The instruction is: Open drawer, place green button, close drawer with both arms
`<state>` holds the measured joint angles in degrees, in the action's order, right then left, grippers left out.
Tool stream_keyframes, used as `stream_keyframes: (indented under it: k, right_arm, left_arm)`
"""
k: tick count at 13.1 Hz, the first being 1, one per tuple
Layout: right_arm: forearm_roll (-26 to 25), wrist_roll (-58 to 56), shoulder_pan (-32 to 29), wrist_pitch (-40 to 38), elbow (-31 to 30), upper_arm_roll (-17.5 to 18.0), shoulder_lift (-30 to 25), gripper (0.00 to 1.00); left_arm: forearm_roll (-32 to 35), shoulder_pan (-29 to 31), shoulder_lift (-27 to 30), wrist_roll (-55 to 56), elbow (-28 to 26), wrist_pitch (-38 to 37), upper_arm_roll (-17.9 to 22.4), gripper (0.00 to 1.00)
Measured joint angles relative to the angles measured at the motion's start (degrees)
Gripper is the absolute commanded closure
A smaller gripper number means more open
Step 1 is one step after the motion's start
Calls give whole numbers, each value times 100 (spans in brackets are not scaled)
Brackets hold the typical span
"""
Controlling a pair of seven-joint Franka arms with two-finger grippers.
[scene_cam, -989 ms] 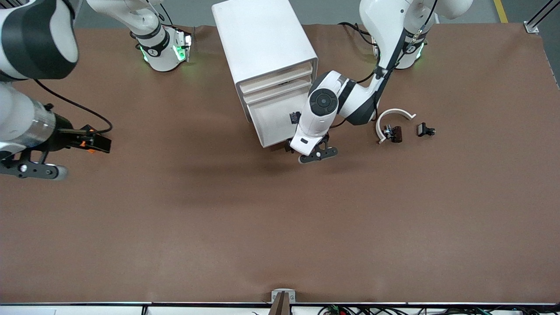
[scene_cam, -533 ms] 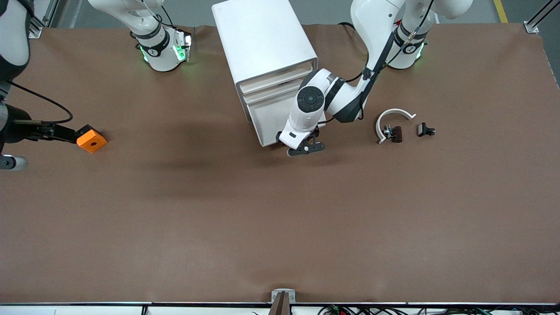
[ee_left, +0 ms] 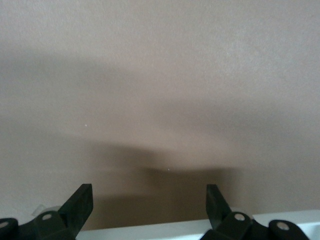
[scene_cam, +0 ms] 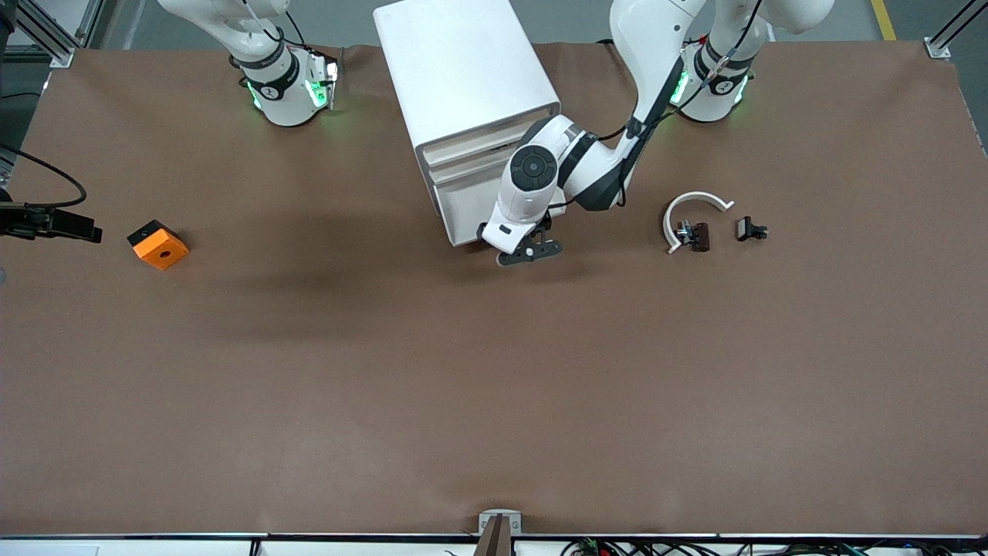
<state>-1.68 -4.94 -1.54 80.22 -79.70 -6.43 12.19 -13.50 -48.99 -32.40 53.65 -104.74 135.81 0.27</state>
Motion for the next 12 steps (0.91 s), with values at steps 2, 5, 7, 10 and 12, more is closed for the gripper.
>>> stream_keyframes:
  k: [2, 5, 7, 10, 12]
  right_arm:
    - [-34, -3, 0, -6, 10, 10, -22, 0]
    - [-117, -5, 0, -6, 106, 18, -89, 0]
    - [-134, -5, -3, -87, 200, 18, -168, 0]
    - [-120, -5, -11, -420, 454, 19, -286, 0]
    - [-109, -7, -11, -588, 532, 39, -338, 0]
  left_arm:
    - [0, 0, -18, 208, -2, -5, -55, 0]
    - [0, -4, -76, 647, -4, -15, -211, 0]
    - [0, -64, -91, 915, -2, -98, -284, 0]
    - [0, -164, -91, 1095, 20, -178, -294, 0]
    - [0, -211, -91, 1225, 80, -233, -295, 0]
